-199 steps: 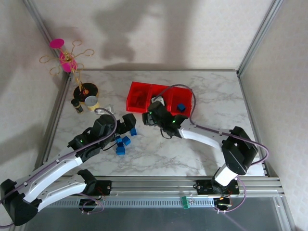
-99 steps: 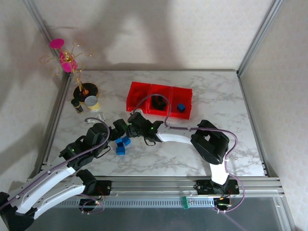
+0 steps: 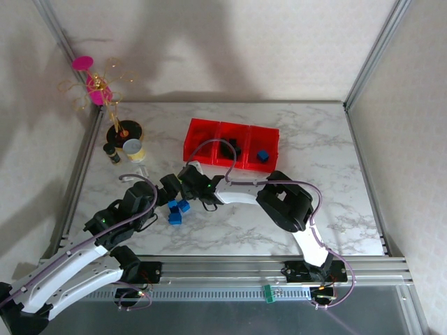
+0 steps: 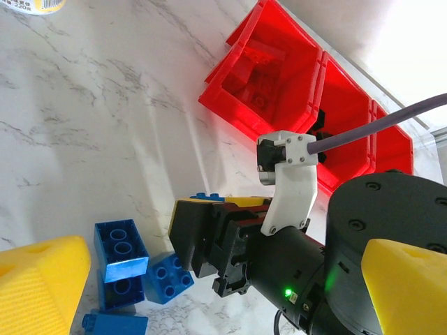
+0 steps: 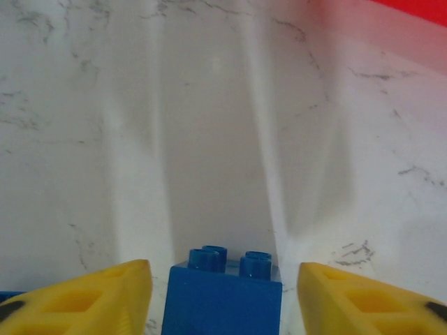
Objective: Sort the legos into containers by color
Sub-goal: Pick up the lego from the center of the table.
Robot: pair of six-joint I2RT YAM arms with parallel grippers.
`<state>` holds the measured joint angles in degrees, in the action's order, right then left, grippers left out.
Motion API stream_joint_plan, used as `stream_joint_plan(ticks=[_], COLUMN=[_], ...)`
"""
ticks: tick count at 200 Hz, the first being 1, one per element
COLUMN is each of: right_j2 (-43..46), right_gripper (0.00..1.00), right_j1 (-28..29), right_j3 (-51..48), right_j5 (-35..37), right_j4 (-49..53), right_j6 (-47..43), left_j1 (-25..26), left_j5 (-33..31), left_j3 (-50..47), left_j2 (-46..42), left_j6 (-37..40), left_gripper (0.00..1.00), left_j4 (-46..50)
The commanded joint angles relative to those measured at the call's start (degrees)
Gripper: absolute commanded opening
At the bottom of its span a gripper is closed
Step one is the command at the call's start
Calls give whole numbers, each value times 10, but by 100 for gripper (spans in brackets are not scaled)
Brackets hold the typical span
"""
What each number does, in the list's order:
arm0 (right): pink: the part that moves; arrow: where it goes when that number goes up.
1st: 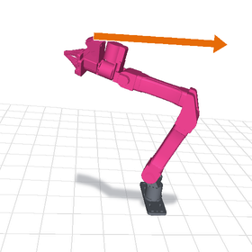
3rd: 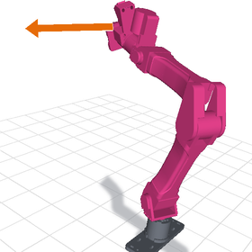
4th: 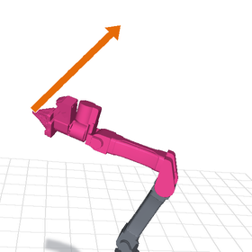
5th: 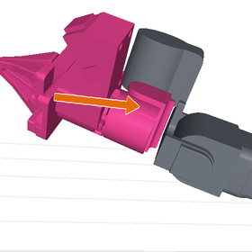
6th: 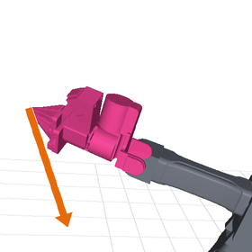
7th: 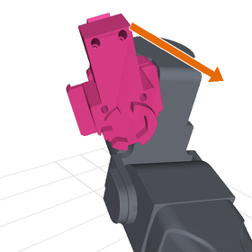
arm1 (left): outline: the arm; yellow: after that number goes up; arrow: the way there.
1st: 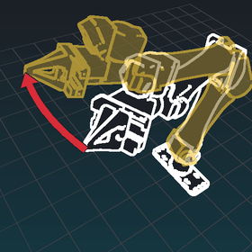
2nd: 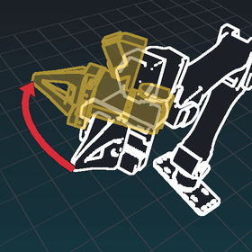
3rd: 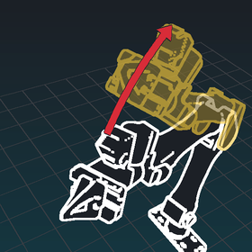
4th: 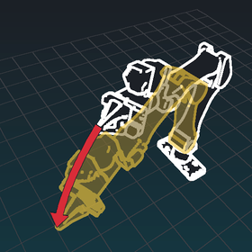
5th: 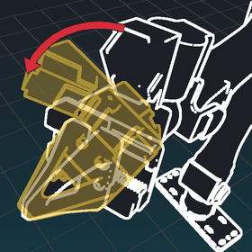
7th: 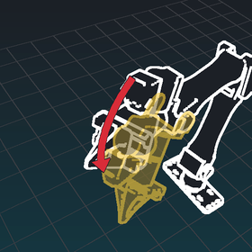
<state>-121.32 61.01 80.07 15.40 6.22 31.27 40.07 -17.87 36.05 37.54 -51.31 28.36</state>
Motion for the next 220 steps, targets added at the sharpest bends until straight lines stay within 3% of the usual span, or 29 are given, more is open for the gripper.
stream_joint_plan(ticks=[1,40,71,149,220], right_j2=[-4,18,57,228,301], right_gripper=[51,31,21,20,21], right_j1=[4,3,-3,-45,-195], right_j3=[11,0,-20,-112,-156], right_j5=[22,29,33,85,109], right_j4=[16,20,24,33,53], right_j6=[1,0,6,4,-7], left_j1=[0,-1,-1,2,12], left_j5=[-16,-3,10,67,109], left_j3=[-7,-2,15,36,54], left_j2=[1,17,35,76,134], left_j6=[-7,0,4,29,42], left_gripper=[100,100,99,100,100], left_j4=[10,-5,-9,-65,-120])
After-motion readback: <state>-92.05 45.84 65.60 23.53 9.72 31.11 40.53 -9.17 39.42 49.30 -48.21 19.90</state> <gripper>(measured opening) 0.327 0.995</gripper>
